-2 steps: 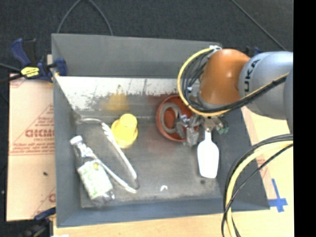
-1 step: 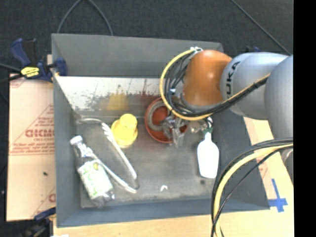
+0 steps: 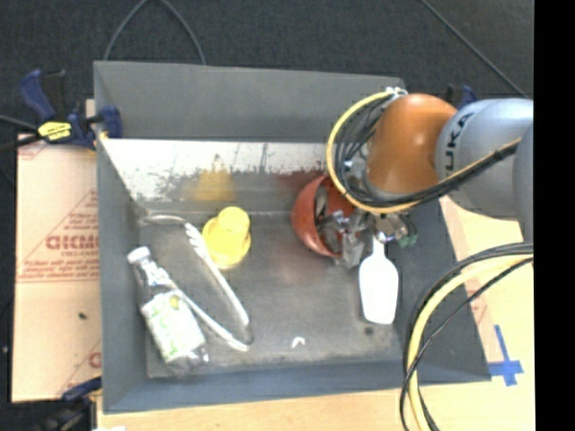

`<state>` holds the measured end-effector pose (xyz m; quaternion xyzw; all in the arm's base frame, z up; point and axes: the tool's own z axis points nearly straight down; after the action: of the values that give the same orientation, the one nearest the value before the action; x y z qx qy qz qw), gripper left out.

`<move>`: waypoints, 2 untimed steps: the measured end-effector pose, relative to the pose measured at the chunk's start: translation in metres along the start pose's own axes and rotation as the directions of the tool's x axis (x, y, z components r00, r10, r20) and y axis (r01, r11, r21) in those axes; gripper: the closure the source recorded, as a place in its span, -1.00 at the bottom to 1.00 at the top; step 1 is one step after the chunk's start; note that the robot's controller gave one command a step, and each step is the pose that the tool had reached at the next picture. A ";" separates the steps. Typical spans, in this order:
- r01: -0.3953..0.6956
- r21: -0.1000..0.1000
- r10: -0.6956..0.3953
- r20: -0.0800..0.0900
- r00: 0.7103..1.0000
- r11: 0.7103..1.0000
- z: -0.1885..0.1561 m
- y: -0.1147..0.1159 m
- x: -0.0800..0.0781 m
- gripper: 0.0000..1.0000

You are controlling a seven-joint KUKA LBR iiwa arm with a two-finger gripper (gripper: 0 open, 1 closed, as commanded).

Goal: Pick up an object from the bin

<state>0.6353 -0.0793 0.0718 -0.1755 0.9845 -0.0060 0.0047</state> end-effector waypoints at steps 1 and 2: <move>0.004 -0.003 -0.005 -0.008 1.000 1.000 -0.011 0.011 -0.004 1.00; 0.105 -0.006 -0.105 -0.010 0.994 0.994 -0.107 0.009 -0.004 1.00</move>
Offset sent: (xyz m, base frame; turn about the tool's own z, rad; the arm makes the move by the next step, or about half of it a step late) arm -0.0002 0.0057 0.1299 -0.1262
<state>0.6348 -0.0680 0.1784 -0.2268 0.9739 -0.0046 -0.0014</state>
